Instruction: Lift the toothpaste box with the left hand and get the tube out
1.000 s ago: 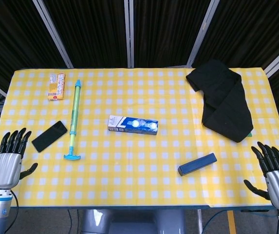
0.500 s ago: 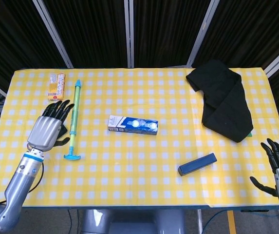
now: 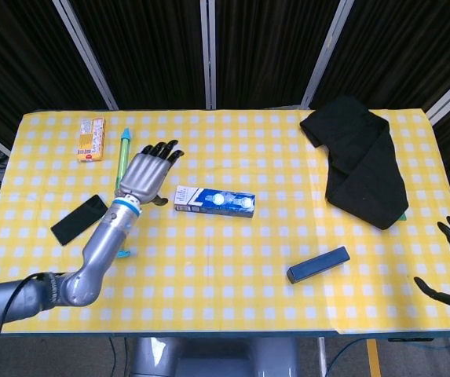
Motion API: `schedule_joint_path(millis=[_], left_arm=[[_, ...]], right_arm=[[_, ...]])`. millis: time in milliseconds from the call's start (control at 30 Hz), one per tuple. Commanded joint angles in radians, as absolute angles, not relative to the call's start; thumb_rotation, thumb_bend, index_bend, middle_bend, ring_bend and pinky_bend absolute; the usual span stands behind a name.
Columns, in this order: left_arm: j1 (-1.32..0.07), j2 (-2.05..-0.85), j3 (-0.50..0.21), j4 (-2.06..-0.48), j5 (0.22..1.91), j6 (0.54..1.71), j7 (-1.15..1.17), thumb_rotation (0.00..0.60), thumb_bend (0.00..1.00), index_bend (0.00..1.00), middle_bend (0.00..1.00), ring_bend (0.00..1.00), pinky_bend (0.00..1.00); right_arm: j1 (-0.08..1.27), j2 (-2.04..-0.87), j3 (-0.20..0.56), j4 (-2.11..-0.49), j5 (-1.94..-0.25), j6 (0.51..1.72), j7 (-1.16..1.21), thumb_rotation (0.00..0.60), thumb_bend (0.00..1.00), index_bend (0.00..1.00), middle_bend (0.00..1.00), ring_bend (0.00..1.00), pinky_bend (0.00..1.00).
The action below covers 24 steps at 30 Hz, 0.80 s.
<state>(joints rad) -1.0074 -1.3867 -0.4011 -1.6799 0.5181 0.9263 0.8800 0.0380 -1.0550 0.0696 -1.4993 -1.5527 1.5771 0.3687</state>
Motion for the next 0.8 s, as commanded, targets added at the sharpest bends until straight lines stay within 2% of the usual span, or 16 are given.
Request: schedule_joint_path(millis=[33,400,800], left_arm=[[-1.141,-1.501,-0.38,-1.536,0.383,0.891,0.954,0.6,0.03,0.12,0.01,0.07,0.15],[-1.346,-1.709,-0.348,-1.236,0.186,0.817,0.997,0.6,0.02,0.19,0.06,0.12,0.17],[-1.466,-1.846,-0.318,-1.064,0.083,0.778,1.05,0.6,0.02,0.18,0.06,0.12,0.17]], right_arm=[[0.041,-1.053,0.075,-1.49,-1.54,1.567,0.389,0.6,0.07,0.07,0.0,0.0,0.0],[0.042,-1.047,0.085,-1.47,-1.52,1.554,0.444,0.6,0.07,0.07,0.0,0.0,0.0],[0.039,-1.039,0.093,-1.453,-1.507,1.548,0.499,0.6,0.07,0.07,0.0,0.0,0.0]])
